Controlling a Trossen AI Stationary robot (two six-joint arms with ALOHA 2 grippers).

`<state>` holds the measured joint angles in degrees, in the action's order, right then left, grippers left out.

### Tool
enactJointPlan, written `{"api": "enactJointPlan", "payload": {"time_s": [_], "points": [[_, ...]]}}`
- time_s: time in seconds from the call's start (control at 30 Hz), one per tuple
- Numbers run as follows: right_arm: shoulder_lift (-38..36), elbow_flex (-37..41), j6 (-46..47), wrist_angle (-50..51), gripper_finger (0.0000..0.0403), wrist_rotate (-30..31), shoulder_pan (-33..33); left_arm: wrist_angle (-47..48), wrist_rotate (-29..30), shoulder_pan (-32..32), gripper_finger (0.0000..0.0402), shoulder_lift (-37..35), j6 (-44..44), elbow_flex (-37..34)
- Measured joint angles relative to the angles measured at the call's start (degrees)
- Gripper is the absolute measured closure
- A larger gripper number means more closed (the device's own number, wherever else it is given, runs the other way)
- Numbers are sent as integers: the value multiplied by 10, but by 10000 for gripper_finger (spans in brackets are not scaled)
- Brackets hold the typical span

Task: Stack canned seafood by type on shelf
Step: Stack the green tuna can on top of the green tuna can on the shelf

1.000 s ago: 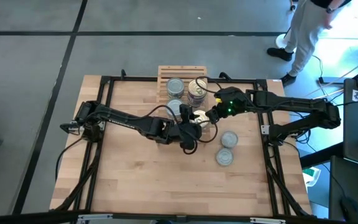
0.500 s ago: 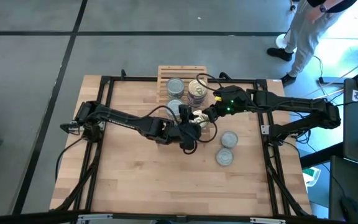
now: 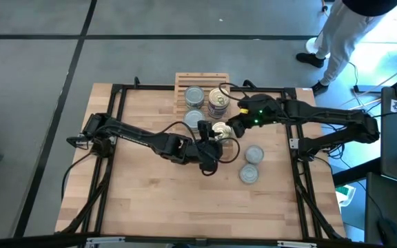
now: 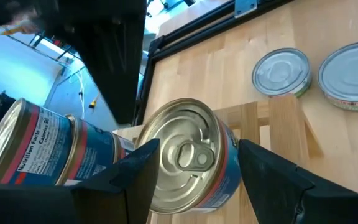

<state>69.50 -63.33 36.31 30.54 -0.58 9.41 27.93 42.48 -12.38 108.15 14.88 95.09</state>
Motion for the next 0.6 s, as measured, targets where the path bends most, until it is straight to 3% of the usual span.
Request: {"api": "enactJointPlan", "payload": {"time_s": [0.23, 0.43, 0.6], "points": [[-29, -58, -106, 102, 297, 0, 0, 1, -1, 1, 188, 16, 12, 0], [-59, -84, -113, 167, 297, 6, -25, -4, 0, 7, 188, 22, 6, 0], [-76, -84, -114, 210, 297, 27, -82, -3, 0, 21, 188, 22, -13, 0]]}}
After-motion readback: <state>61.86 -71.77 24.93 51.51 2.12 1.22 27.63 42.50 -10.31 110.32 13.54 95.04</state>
